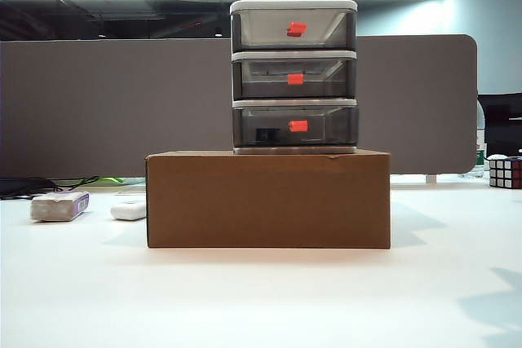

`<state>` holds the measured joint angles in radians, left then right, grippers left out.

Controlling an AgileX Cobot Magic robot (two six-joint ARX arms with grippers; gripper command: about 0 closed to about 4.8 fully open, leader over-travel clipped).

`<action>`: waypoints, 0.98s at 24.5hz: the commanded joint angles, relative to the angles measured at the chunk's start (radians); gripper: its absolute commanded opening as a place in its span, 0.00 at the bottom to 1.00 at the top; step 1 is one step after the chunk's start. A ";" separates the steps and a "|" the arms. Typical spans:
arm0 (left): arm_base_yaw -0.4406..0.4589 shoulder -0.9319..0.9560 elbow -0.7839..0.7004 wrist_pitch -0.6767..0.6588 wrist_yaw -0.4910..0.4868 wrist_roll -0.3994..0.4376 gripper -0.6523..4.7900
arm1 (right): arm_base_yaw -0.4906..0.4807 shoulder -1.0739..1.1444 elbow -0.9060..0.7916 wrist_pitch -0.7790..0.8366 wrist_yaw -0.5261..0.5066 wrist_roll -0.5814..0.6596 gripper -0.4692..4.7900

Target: Open the third layer of the drawer on the table, pick up the transparent tape on the table and put it in, and finally close the drawer.

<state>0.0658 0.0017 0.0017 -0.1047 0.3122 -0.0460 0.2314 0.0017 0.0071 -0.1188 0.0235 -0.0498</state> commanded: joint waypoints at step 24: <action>0.027 0.000 0.006 0.040 -0.092 -0.122 0.11 | -0.061 -0.002 -0.006 0.043 0.064 -0.003 0.08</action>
<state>0.1093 0.0017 0.0017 -0.0788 0.2237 -0.1661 0.1707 0.0017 0.0071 -0.0933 0.0826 -0.0498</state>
